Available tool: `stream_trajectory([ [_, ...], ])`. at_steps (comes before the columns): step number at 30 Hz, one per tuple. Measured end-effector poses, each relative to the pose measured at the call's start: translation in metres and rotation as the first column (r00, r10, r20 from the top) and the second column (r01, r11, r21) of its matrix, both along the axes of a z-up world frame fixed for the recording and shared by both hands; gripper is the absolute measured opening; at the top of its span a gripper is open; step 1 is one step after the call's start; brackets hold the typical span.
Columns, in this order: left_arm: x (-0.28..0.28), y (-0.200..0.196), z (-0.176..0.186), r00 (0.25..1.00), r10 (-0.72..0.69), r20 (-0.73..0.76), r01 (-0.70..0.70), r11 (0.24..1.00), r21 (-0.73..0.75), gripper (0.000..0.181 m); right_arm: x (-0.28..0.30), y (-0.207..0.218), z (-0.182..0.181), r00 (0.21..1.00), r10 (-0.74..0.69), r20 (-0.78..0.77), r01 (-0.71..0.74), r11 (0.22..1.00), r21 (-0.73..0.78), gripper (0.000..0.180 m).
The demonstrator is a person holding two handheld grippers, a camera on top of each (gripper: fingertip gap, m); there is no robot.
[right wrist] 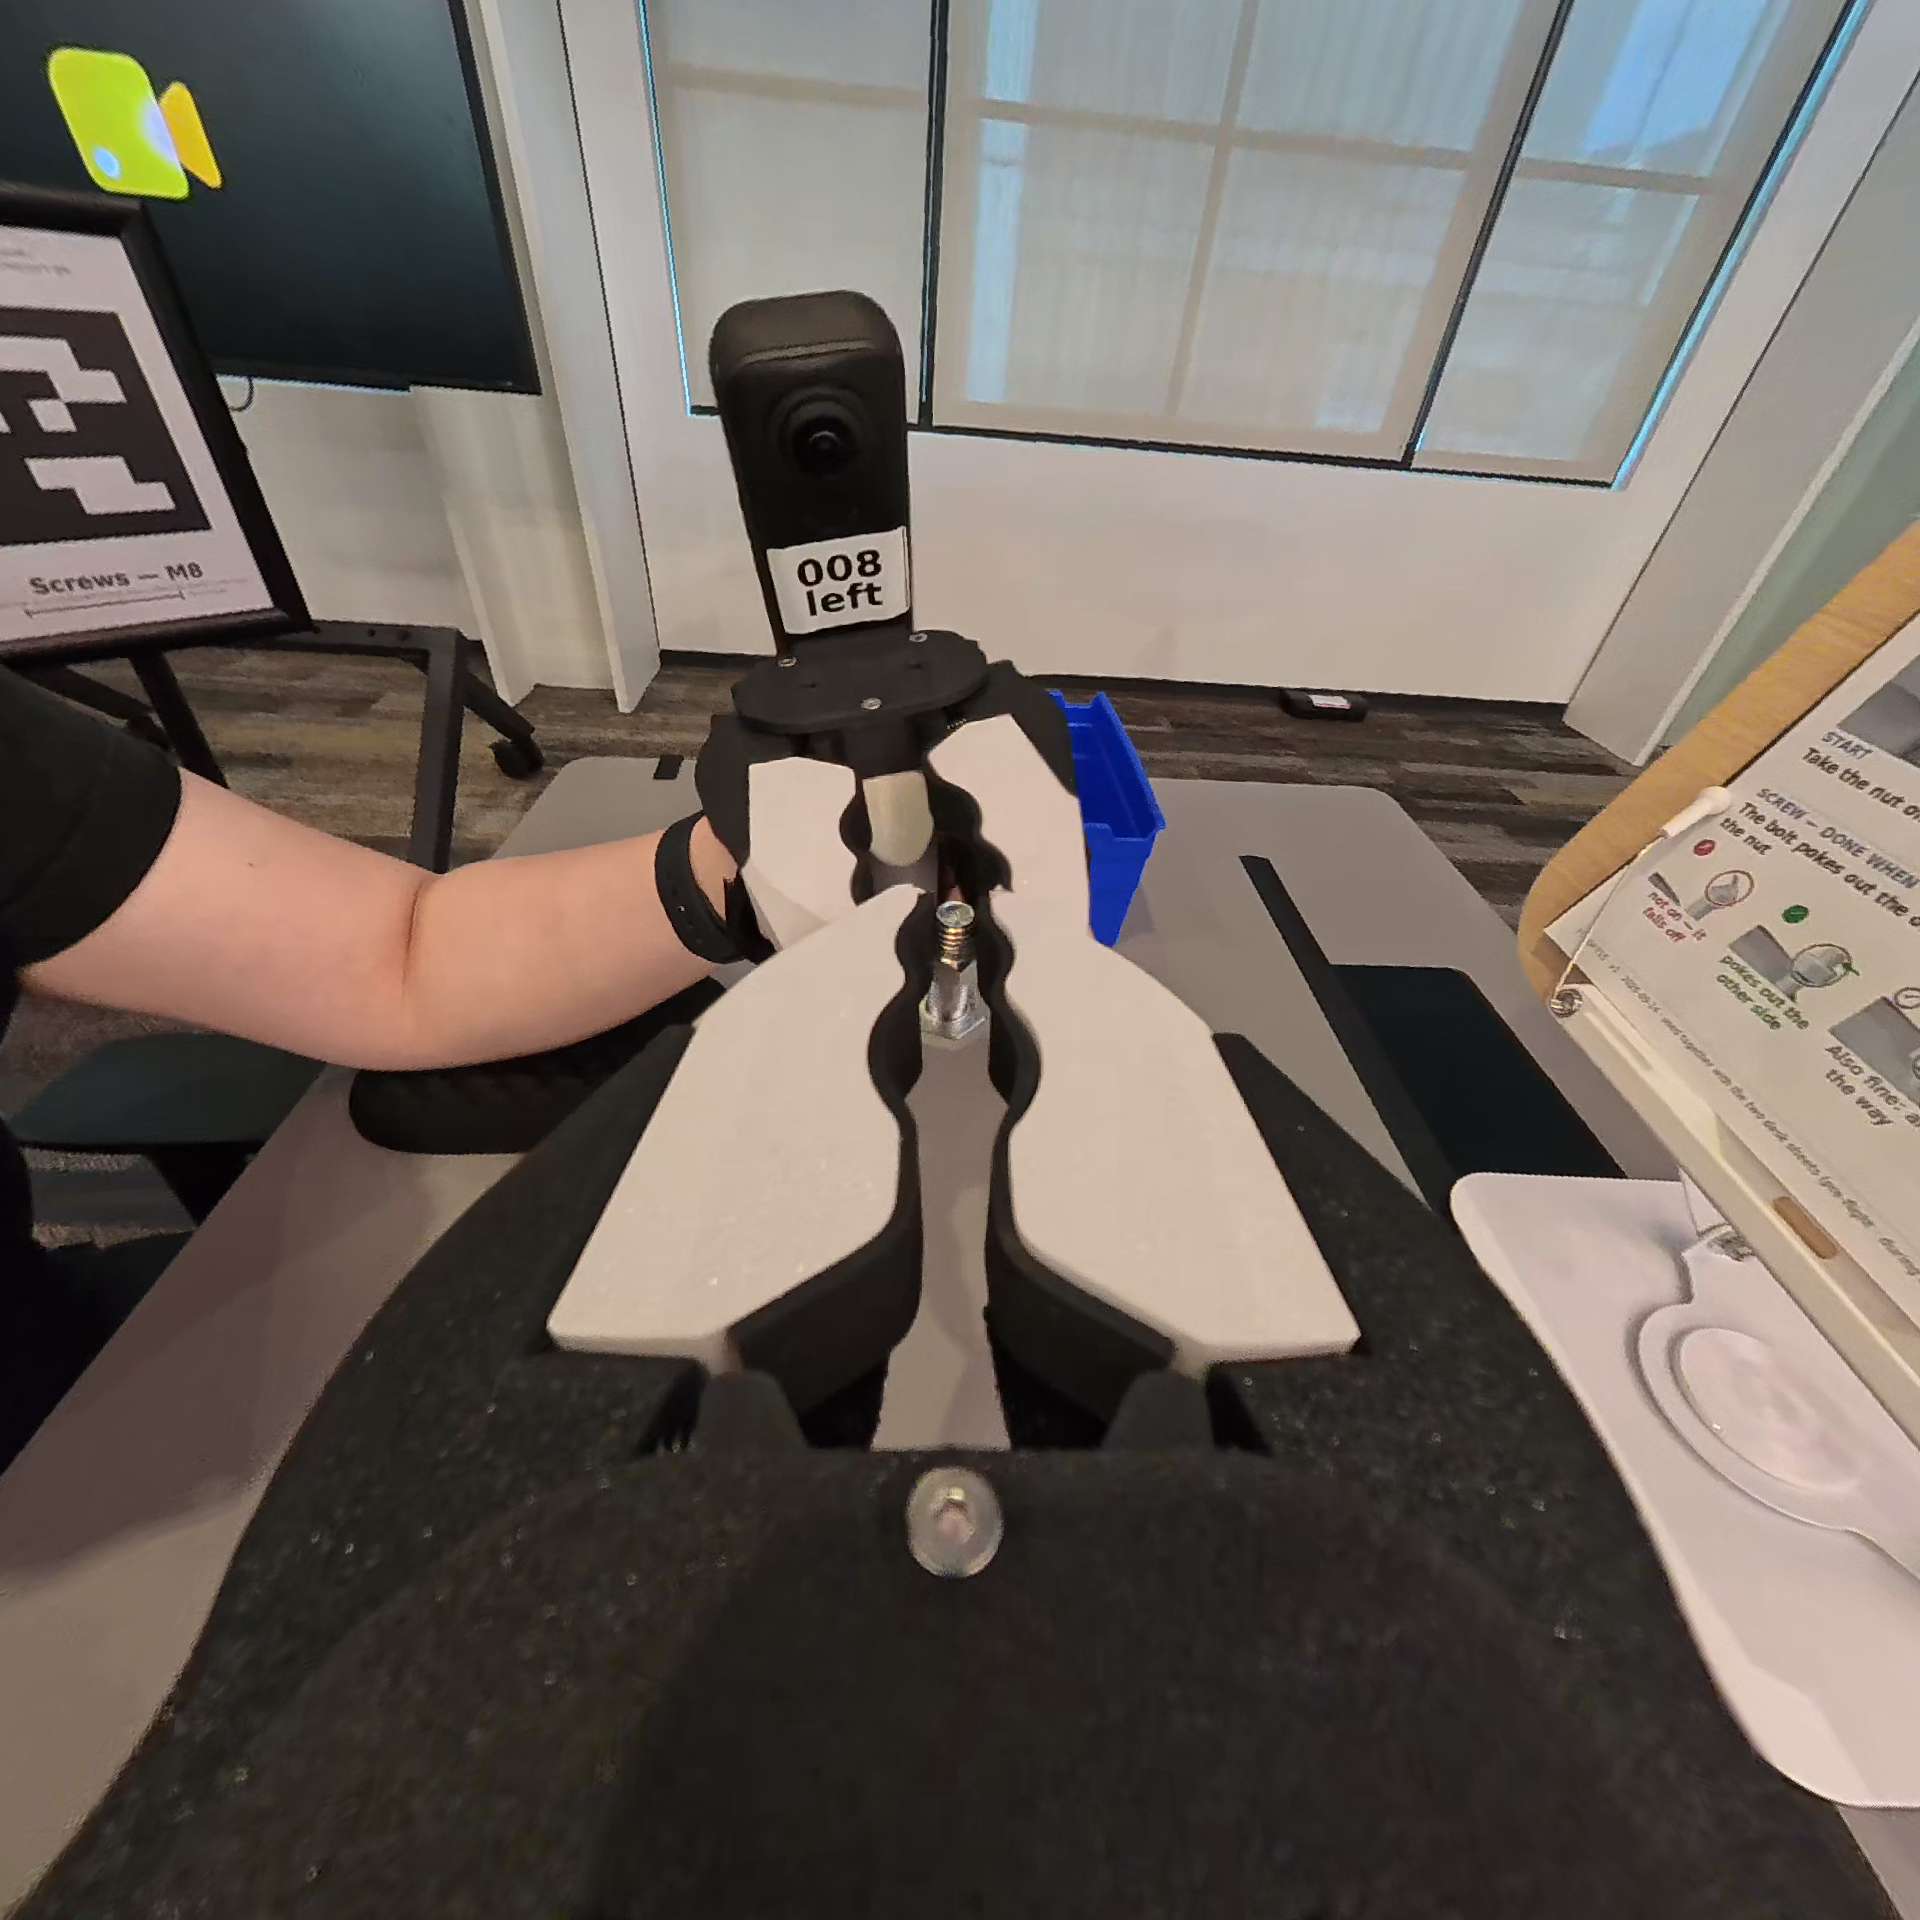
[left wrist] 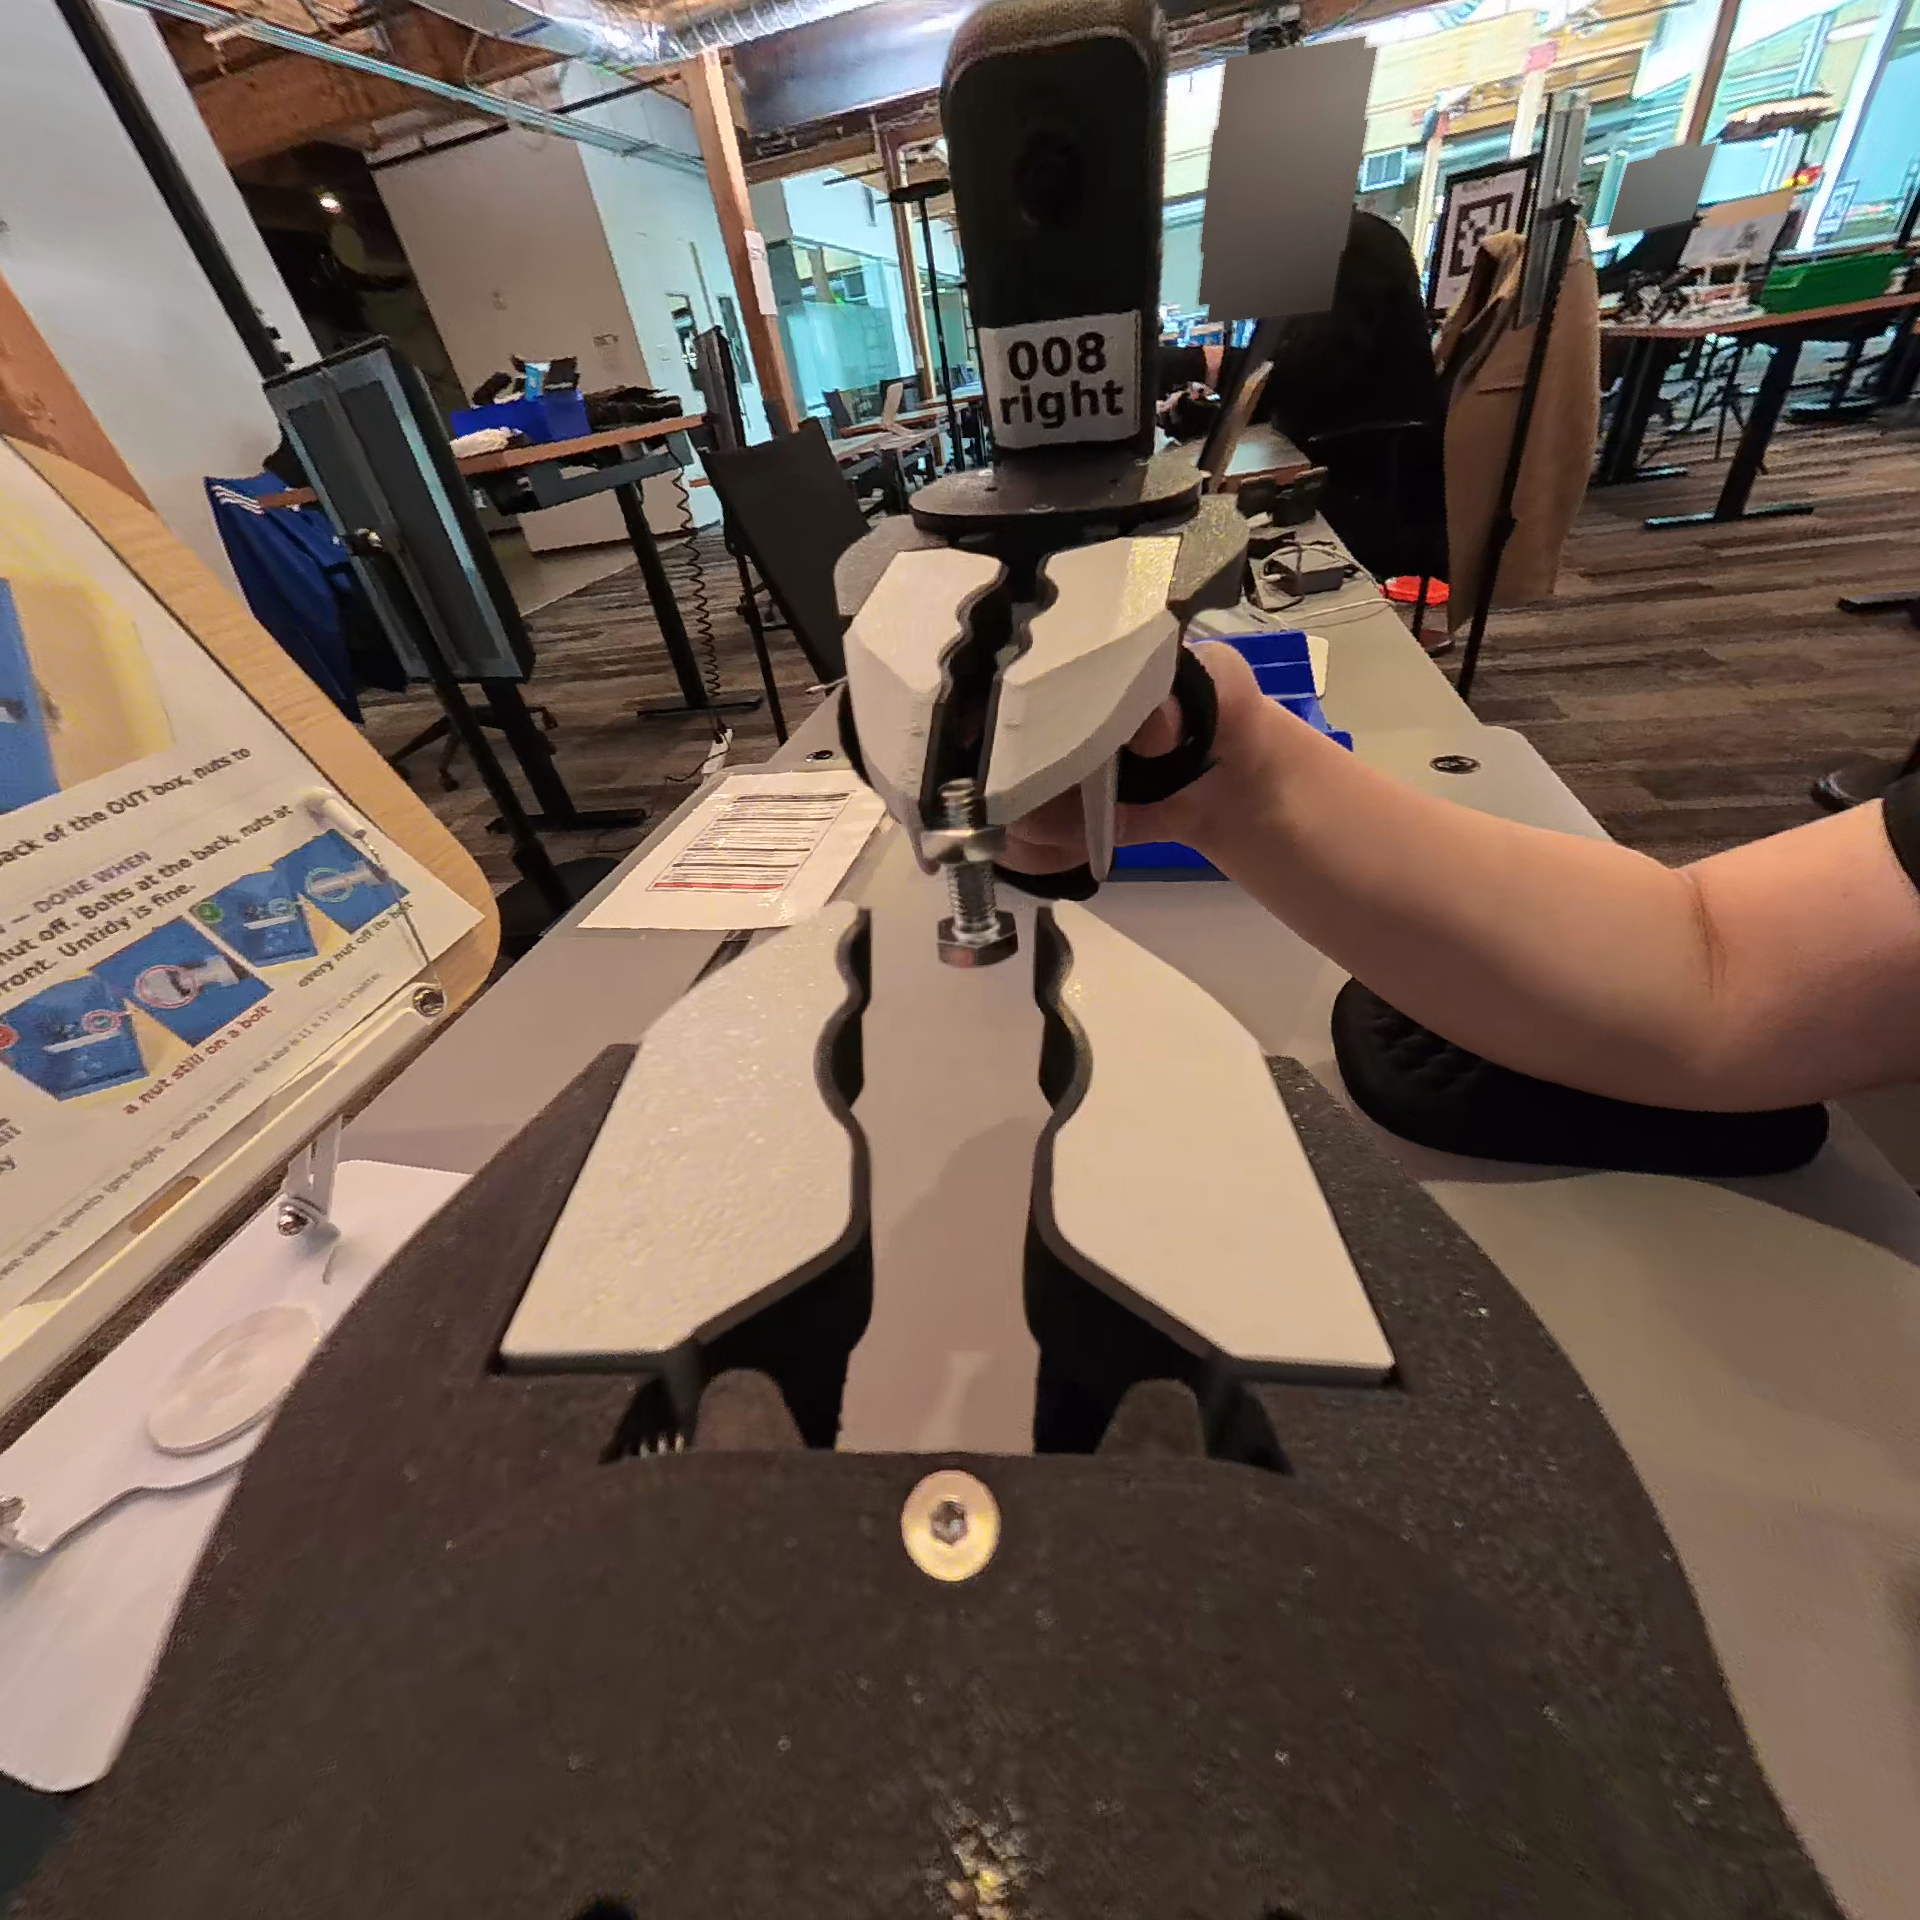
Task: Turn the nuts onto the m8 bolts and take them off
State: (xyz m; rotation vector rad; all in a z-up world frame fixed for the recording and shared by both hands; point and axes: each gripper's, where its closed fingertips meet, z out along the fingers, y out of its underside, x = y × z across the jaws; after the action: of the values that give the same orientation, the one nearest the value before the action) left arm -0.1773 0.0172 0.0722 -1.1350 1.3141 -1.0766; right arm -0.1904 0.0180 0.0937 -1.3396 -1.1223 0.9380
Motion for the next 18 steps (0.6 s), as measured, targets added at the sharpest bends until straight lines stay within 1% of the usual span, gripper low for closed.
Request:
stream_trajectory([
  [2, 0.0, 0.001, 0.001, 1.0, 0.002, 0.007, -0.002, 1.0, -0.015, 0.033, 0.001, 0.0, 0.002, 1.0, -0.005, -0.009, 0.005, 1.0, 0.002, 0.007],
  [5, 0.003, 0.002, -0.002, 1.0, 0.008, -0.002, -0.008, 1.0, -0.026, 0.032, 0.001, -0.001, 0.002, 1.0, 0.002, -0.01, -0.002, 1.0, 0.008, 0.007],
  [11, 0.01, -0.002, -0.006, 1.0, -0.016, -0.003, 0.016, 0.999, -0.033, 0.021, 0.0, -0.002, 0.003, 1.0, 0.001, -0.003, -0.001, 1.0, 0.03, 0.007],
  [12, 0.01, -0.004, -0.006, 1.0, -0.024, -0.002, 0.024, 0.999, -0.031, 0.016, 0.001, -0.002, 0.004, 1.0, -0.001, -0.004, 0.001, 0.999, 0.033, 0.007],
  [18, 0.012, -0.004, -0.006, 1.0, -0.022, -0.003, 0.022, 1.0, -0.021, 0.015, 0.002, -0.003, 0.003, 1.0, 0.006, -0.006, -0.006, 0.999, 0.032, 0.007],
])
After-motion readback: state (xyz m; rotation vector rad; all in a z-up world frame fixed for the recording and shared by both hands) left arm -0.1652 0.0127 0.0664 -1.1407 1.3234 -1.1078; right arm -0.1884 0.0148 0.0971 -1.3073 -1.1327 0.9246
